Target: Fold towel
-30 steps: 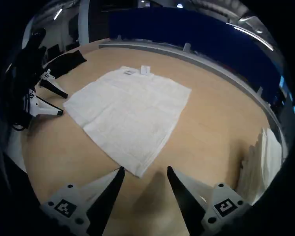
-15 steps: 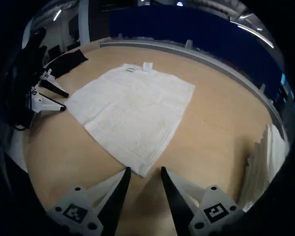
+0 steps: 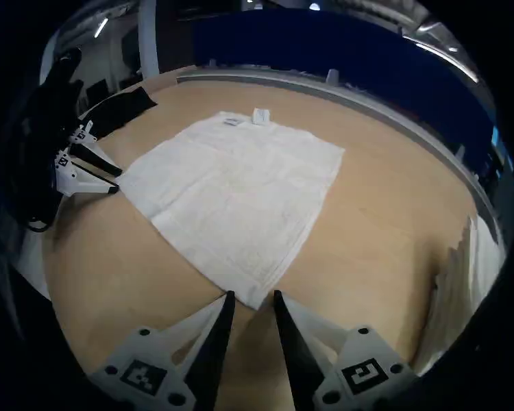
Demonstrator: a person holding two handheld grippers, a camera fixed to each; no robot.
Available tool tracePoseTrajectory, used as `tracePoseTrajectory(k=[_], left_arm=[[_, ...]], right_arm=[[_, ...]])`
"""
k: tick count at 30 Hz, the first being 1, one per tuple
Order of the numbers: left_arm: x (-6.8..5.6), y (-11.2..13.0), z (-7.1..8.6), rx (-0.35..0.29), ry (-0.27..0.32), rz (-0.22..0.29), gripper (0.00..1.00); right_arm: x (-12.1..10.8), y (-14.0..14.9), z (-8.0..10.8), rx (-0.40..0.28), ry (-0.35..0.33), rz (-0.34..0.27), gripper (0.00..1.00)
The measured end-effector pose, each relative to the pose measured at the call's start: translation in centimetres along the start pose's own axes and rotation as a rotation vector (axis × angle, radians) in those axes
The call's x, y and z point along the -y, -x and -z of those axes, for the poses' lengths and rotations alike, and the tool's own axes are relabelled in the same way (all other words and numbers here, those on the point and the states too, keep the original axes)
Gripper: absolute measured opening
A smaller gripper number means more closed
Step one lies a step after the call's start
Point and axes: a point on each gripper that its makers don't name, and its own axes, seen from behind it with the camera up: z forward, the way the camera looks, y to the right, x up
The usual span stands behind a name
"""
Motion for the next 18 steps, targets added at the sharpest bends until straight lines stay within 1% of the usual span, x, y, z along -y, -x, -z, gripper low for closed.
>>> tracePoseTrajectory(k=[6,8,12,15,18], left_arm=[[0.03,0.11,0.00,0.004,-0.007,0.000,0.31],[0.16,0.15,-0.02,0.006,-0.014,0.004,0.20],[0.32,0.24,0.01,0.005,-0.029,0.015,0.12],[0.20,0.26,0.11,0.003,-0.028,0.021,0.11],[0.16,0.19,0.26,0.001,-0.022,0.039,0.11]], right_arm=[[-0.10,-0.10,-0.05,0.003,0.006,-0.011,0.21],[-0.15,-0.19,-0.10,0.002,0.008,-0.017,0.17],[-0.11,-0.49,-0.04,-0.004,0.003,-0.034,0.12],[-0.18,-0.62,0.03,-0.007,0.004,-0.042,0.09],[-0.22,-0.71,0.13,-0.010,0.005,-0.047,0.07]])
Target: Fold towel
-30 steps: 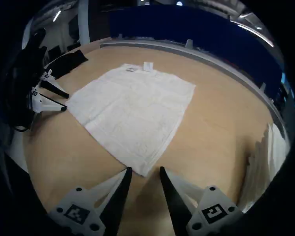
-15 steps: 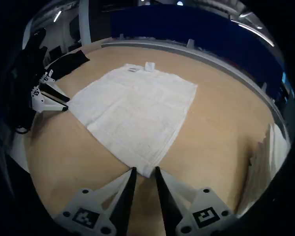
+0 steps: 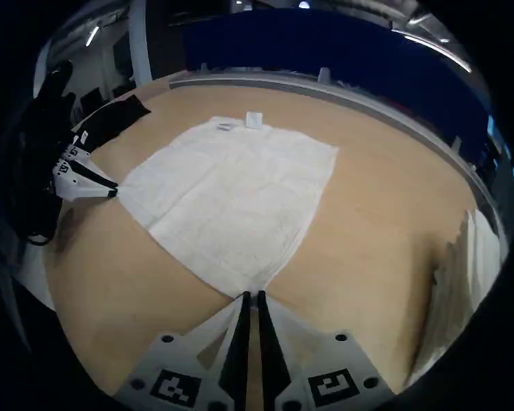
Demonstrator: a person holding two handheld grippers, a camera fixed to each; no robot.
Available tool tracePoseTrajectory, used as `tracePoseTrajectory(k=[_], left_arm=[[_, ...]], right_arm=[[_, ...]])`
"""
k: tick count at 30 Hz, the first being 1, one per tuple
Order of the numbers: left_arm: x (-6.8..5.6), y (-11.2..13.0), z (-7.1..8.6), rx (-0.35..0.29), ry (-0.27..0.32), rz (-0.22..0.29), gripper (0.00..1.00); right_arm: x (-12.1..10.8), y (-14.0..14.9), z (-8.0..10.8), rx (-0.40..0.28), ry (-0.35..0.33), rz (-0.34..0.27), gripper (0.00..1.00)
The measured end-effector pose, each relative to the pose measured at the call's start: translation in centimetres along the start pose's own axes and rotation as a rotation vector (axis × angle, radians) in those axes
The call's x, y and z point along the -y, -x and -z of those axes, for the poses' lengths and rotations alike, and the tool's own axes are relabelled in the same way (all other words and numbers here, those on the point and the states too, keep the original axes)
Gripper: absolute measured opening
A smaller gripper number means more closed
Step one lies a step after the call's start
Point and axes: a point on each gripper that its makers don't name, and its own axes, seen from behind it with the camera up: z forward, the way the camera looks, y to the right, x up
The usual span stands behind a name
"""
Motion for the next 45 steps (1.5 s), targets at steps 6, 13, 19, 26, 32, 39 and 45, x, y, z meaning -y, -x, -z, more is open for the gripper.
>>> tracePoseTrajectory(k=[6,13,19,26,32,39,45], left_arm=[[0.2,-0.4,0.2,-0.012,0.002,0.029,0.10],[0.0,-0.5,0.1,-0.012,0.003,0.010,0.10],[0.0,-0.9,0.6,-0.023,0.006,0.031,0.10],[0.1,-1.6,1.4,-0.043,0.007,0.044,0.10],[-0.1,-1.7,1.1,-0.048,0.009,0.048,0.10],[-0.2,-2.0,1.3,-0.050,0.011,0.047,0.10],[-0.2,-2.3,2.0,-0.055,0.015,0.055,0.10]], right_arm=[[0.1,0.1,0.1,0.005,-0.002,-0.003,0.06],[0.1,0.1,0.2,0.009,-0.002,-0.012,0.06],[0.2,-0.3,0.9,-0.002,-0.004,0.009,0.06],[0.4,-1.4,1.8,-0.027,-0.012,0.005,0.05],[0.2,-0.9,1.3,-0.009,-0.009,-0.022,0.05],[0.4,-1.0,1.5,-0.009,-0.014,-0.015,0.05],[0.4,-1.8,2.6,-0.025,-0.019,-0.007,0.05]])
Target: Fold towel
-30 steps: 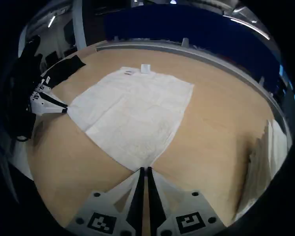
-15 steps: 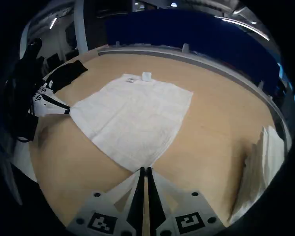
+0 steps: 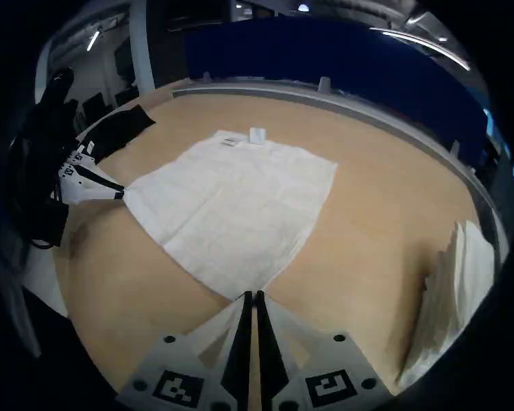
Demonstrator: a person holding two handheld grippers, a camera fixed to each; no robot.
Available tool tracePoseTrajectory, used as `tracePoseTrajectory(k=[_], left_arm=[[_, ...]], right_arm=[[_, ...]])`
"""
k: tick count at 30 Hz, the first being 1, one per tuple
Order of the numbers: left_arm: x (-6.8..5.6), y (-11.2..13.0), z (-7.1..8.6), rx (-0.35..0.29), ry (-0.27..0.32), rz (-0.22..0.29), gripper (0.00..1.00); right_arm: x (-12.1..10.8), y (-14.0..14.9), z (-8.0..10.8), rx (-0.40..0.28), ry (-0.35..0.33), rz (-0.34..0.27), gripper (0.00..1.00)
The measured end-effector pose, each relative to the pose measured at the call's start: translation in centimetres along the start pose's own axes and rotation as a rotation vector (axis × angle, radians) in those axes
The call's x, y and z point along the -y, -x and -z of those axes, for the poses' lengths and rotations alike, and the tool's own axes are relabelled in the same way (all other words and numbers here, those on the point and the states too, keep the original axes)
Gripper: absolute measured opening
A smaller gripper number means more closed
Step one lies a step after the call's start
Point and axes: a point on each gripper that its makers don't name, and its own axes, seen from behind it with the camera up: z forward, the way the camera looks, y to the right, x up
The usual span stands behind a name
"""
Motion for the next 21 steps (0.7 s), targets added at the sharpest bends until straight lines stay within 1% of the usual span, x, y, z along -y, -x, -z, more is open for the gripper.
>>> tracePoseTrajectory(k=[8,21], left_arm=[[-0.6,-0.3,1.9,0.002,0.013,0.025,0.10],[-2.4,-0.4,5.5,0.005,0.044,0.075,0.10]], right_arm=[[0.4,-0.8,2.3,-0.013,-0.005,0.005,0.05],[1.9,-1.7,6.5,-0.020,-0.029,0.030,0.05]])
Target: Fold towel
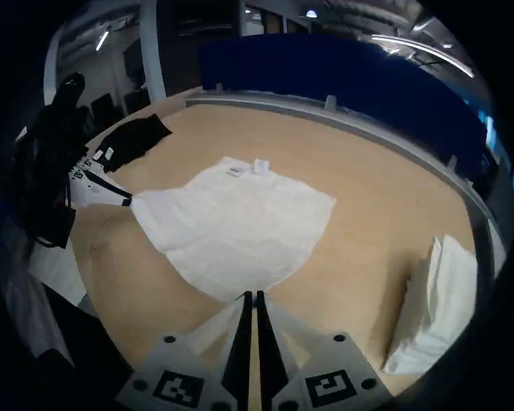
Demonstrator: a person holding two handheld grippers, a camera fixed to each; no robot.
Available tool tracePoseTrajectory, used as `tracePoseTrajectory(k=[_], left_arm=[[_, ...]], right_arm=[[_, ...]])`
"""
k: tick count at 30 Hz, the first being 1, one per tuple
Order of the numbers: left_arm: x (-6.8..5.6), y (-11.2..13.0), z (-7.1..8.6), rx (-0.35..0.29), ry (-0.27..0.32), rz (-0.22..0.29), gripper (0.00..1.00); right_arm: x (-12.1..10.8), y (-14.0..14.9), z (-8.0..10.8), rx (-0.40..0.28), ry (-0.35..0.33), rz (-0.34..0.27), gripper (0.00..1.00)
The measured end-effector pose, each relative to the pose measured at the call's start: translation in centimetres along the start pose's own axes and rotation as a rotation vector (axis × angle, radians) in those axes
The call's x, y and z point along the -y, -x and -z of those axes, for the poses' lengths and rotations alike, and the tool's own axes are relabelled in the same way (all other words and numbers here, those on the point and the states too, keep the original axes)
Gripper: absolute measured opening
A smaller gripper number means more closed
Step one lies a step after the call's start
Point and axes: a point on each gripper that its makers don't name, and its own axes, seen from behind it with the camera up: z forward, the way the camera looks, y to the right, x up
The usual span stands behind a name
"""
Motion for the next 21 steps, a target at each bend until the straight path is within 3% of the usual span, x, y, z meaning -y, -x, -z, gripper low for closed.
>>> tracePoseTrajectory(k=[9,21], left_arm=[[-1.2,0.6,2.1,0.011,0.028,0.030,0.10],[-1.6,0.8,1.8,0.012,0.031,0.048,0.10]], right_arm=[[0.9,-0.5,2.2,-0.004,-0.016,-0.003,0.04],[1.1,-0.2,1.6,-0.004,-0.024,-0.011,0.04]])
